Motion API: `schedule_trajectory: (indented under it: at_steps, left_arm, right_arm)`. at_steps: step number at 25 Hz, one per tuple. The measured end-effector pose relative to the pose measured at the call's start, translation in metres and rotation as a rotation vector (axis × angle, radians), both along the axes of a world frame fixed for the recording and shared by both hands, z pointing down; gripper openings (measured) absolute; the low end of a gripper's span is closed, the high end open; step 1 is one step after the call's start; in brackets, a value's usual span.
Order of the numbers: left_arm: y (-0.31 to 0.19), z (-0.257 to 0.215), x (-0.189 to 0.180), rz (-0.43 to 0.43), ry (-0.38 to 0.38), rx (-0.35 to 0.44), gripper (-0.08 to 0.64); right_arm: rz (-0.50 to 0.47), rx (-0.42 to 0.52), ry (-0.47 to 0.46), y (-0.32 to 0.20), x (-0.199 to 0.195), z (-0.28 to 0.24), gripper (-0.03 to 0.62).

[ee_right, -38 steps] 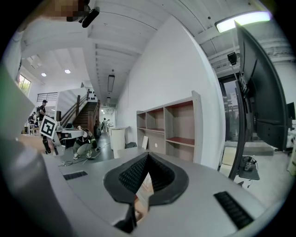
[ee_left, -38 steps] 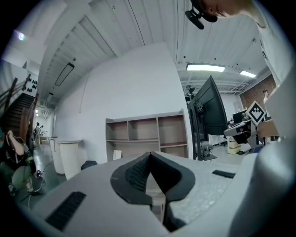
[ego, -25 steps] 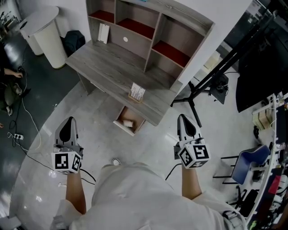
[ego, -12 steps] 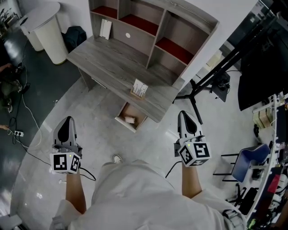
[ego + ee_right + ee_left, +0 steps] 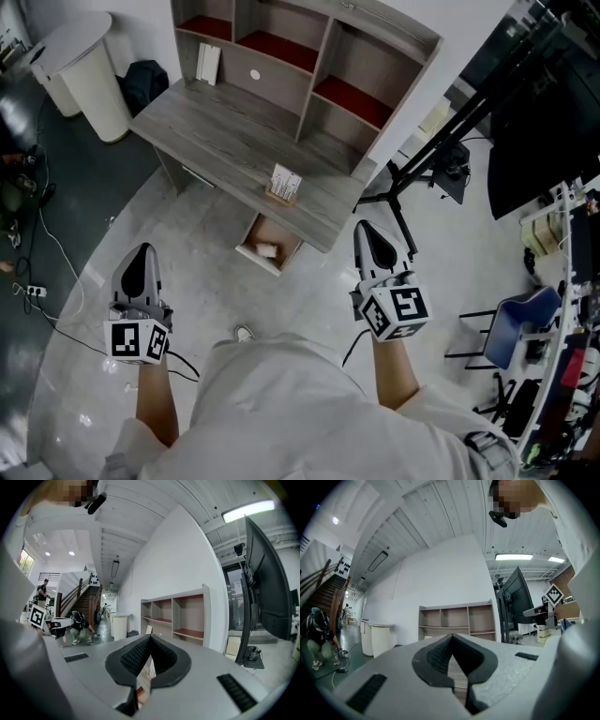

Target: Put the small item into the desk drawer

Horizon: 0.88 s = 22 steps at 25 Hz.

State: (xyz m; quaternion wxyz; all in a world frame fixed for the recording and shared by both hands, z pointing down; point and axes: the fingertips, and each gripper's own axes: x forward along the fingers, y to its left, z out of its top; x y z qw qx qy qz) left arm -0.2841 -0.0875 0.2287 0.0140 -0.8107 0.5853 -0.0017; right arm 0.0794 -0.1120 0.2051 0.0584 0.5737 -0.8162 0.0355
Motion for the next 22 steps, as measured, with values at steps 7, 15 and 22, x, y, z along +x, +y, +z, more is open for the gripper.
schedule_trajectory:
  at_steps: [7, 15, 22]
  left_arm:
    - [-0.001, 0.0, 0.0, 0.023, 0.0, -0.002, 0.006]
    - [-0.007, 0.002, 0.004, 0.057, -0.001, -0.012, 0.006]
    - [-0.009, 0.001, 0.003, 0.07, -0.001, -0.015, 0.006]
  right_arm:
    - [0.01, -0.011, 0.006, 0.004, -0.004, 0.003, -0.003]
    - [-0.007, -0.03, 0.045, 0.005, -0.016, 0.009, -0.003]
    - [-0.011, -0.029, 0.046, 0.007, -0.021, 0.008, -0.003]
